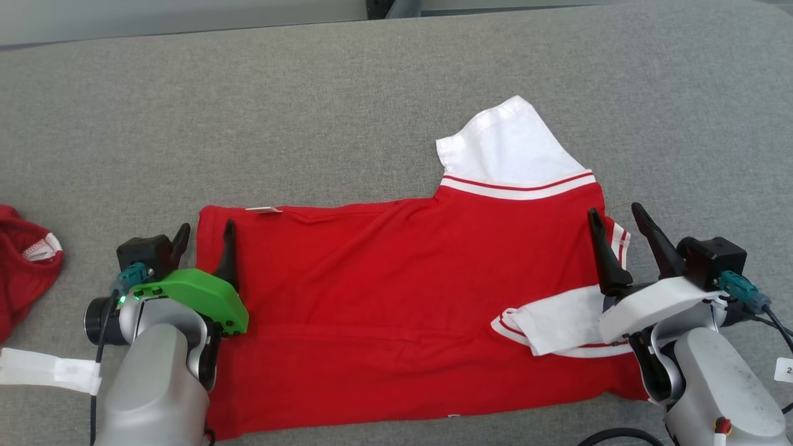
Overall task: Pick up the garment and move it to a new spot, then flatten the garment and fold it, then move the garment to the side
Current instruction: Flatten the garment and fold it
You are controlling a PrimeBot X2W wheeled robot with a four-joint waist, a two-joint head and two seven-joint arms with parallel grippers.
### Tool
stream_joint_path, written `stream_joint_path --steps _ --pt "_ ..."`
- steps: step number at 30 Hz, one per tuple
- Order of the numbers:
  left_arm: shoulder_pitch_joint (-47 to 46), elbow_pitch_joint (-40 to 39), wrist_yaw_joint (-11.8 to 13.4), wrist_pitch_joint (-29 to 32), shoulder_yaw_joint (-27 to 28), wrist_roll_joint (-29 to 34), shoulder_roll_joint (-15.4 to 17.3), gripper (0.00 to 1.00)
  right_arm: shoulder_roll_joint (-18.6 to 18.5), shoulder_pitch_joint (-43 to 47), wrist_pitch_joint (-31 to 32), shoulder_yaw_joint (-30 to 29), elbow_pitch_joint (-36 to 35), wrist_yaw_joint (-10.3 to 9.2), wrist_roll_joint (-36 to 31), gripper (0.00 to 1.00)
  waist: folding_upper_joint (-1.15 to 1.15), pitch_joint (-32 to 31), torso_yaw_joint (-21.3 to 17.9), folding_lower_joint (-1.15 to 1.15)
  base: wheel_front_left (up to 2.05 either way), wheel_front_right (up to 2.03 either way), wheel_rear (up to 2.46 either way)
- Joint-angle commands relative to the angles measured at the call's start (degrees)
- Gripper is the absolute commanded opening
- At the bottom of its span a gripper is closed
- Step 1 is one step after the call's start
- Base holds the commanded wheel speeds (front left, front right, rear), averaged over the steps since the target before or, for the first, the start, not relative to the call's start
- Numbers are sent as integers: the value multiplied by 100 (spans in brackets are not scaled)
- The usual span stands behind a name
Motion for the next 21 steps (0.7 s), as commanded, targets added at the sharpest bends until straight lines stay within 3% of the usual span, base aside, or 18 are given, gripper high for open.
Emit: stream_joint_path --steps 1,6,7,8,9,10,16,21 --pt "-123 43 -26 0 3 -49 37 100 -5 -71 -16 23 -20 -8 17 100 0 124 -76 0 0 0 0" --pt "-366 443 -23 0 -207 -347 36 100 -61 -207 -16 115 -54 -8 136 100 0 208 -76 0 0 0 0" --pt "-418 514 -23 3 -262 -395 54 87 -94 -251 -16 130 -46 -8 161 100 0 213 -67 0 0 0 0" --pt "-457 568 -24 3 -316 -443 65 61 -127 -304 -16 148 -43 -8 174 100 0 213 -55 0 0 0 0" --pt "-514 640 -24 3 -444 -501 76 23 -220 -398 -16 224 -11 -8 199 100 0 204 -17 0 0 0 0" --pt "-548 676 -24 3 -500 -535 72 0 -270 -460 -16 264 1 -8 224 100 0 198 4 0 0 0 0" --pt "-734 720 -24 2 -805 -687 85 0 -615 -976 -14 833 477 -8 593 100 0 186 134 0 0 0 0" --pt "-798 530 -24 0 -996 -753 61 0 -924 -1873 737 1512 1119 -8 1110 100 0 282 288 0 0 0 0"
